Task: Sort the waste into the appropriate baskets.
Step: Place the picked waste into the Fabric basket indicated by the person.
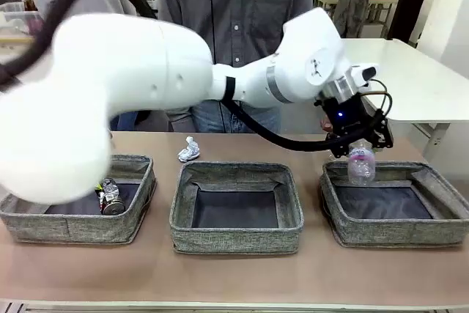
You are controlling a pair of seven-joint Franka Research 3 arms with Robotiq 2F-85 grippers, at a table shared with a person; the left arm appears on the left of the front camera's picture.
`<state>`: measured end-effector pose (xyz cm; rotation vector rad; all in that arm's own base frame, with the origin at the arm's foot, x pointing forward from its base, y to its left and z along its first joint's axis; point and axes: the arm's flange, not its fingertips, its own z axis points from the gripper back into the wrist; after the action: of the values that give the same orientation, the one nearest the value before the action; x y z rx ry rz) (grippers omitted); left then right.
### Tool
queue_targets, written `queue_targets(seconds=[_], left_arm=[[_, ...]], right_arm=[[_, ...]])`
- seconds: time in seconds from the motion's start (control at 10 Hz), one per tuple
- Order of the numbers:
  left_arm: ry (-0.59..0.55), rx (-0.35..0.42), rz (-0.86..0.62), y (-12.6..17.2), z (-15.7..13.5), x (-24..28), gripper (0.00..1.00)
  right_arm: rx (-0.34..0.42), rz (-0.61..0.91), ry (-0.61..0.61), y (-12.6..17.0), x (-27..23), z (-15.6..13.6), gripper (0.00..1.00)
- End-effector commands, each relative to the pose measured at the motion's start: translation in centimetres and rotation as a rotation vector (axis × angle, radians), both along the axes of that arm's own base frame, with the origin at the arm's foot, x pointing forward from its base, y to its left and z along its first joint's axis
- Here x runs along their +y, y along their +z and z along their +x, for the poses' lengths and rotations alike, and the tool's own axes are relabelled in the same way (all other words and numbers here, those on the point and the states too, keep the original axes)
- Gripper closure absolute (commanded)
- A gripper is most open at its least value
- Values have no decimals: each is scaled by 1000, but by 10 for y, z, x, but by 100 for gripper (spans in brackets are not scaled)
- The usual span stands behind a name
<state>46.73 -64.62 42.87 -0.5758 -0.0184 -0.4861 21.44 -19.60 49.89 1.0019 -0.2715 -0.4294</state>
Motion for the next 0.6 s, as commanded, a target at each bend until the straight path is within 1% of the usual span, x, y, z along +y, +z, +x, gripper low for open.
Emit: queue_targets(seconds=[0.0, 0.2, 0.5], left_arm=[[27, -85, 94, 15, 12, -44, 85], [15, -45, 121, 18, 4, -49, 85], [7, -102, 126, 26, -3, -53, 85]], right_arm=[[8, -6, -12, 5, -2, 4, 0], [8, -6, -12, 5, -2, 4, 0], [8, -6, -12, 5, -2, 4, 0]])
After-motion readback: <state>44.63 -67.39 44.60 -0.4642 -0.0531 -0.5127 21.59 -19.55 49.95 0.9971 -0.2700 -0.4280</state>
